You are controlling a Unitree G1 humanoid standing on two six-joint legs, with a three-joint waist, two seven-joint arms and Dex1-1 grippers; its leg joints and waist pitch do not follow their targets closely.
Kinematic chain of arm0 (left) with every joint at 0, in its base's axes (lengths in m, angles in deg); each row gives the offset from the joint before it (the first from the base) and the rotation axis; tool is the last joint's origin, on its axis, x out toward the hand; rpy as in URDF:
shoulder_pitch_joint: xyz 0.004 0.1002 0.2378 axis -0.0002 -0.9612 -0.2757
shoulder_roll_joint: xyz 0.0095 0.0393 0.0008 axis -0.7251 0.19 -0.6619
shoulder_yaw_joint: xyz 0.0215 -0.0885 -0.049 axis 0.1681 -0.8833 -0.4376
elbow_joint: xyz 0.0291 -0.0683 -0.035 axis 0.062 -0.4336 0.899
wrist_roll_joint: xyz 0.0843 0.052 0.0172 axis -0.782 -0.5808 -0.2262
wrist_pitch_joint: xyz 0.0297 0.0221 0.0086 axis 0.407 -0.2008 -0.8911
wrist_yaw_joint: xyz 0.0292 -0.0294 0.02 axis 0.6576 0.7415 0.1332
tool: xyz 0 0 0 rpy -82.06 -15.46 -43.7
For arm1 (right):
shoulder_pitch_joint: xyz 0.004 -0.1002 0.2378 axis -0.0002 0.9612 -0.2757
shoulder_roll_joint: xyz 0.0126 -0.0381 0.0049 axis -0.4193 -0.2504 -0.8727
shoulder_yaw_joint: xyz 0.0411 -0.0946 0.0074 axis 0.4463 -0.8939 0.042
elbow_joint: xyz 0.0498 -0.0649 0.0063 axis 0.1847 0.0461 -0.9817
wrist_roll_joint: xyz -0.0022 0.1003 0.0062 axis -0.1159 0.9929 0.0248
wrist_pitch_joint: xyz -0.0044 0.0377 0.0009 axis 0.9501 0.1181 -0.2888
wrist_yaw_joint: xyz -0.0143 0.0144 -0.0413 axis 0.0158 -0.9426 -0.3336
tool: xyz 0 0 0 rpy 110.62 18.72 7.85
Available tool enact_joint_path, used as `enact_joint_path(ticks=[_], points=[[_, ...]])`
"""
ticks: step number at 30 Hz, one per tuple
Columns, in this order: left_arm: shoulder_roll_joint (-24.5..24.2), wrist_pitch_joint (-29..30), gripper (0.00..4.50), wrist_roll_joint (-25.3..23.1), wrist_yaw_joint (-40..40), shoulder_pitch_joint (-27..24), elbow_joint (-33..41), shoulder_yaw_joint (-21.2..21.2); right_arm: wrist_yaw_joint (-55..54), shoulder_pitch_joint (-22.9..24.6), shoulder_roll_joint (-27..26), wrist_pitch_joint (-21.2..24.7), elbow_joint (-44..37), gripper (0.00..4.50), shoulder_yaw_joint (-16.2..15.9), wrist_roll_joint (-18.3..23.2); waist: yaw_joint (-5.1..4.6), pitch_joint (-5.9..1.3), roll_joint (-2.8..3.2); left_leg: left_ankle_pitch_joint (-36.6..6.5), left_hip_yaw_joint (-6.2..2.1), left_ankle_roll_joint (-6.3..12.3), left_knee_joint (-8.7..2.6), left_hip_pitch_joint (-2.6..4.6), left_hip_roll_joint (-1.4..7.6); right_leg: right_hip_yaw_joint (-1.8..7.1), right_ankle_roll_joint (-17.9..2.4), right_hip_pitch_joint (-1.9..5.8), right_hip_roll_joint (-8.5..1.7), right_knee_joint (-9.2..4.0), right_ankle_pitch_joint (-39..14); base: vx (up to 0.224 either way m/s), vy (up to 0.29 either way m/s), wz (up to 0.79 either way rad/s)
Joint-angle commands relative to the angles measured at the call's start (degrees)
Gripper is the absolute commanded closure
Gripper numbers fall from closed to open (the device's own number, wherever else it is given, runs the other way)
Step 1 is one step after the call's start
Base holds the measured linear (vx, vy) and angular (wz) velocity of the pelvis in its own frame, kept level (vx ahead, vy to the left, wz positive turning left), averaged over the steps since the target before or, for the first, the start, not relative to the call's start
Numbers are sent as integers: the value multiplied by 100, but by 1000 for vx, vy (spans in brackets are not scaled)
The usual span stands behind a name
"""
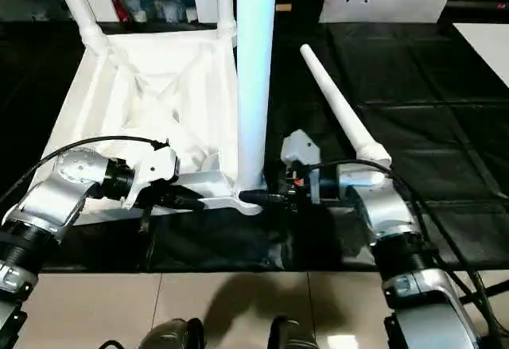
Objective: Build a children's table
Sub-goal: Rotate leg to tighten
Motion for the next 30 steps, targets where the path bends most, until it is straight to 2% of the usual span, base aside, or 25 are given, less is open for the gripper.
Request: enact_joint_path(ticks=[1,2,5,6,17,18,19,23,25,30], points=[[39,-108,450,-81,-294,53,-1,270,84,-57,-2,-102,20,184,-72,-48,-28,-454,-70,-939,-143,540,-364,101,360,310,-1248,300,-509,-347,-1820,0,0,0],[36,-120,450,-89,-288,57,-23,271,105,-47,1,-111,24,203,-88,-56,-26,-455,-71,-943,-144,532,-365,99,360,312,-1230,305,-513,-347,-1844,0,0,0],[33,-124,450,-95,-281,59,-38,272,122,-14,10,-122,12,212,-113,-75,-29,-450,-70,-959,-148,528,-370,103,362,310,-1208,298,-509,-354,-1891,0,0,0],[33,-124,450,-95,-281,59,-38,272,122,-14,10,-122,12,230,-113,-75,-32,-444,-68,-1011,-147,513,-374,107,360,309,-1203,295,-508,-367,-1960,0,0,0],[56,-123,450,-97,-258,66,-82,267,0,71,-16,-258,52,242,-176,-195,-35,-437,-69,-1062,-149,481,-382,111,358,315,-1179,291,-512,-376,-2041,0,0,0],[59,-121,450,-96,-258,68,-85,268,14,64,-31,-49,50,242,-150,-119,-38,-429,-68,-1088,-151,482,-385,114,358,312,-1160,289,-510,-388,-2120,0,0,0],[61,-120,450,-96,-258,70,-88,268,33,58,-41,114,47,187,-130,-57,-40,-429,-68,-1094,-151,479,-385,111,360,313,-1150,289,-512,-389,-2143,0,0,0],[59,-126,450,-102,-252,83,-114,265,-44,104,-69,105,21,165,-144,-87,-35,-437,-64,-1071,-155,454,-388,116,368,312,-1168,286,-512,-380,-2118,0,0,0],[64,-129,450,-105,-246,88,-125,265,-175,125,-82,-75,43,131,-168,-197,-34,-439,-67,-1036,-151,450,-387,112,366,319,-1204,290,-517,-372,-2026,0,0,0],[69,-136,450,-109,-245,93,-137,267,-239,144,-86,-184,37,126,-182,-250,-35,-437,-59,-1087,-153,422,-391,117,371,322,-1213,291,-523,-374,-2047,0,0,0]])
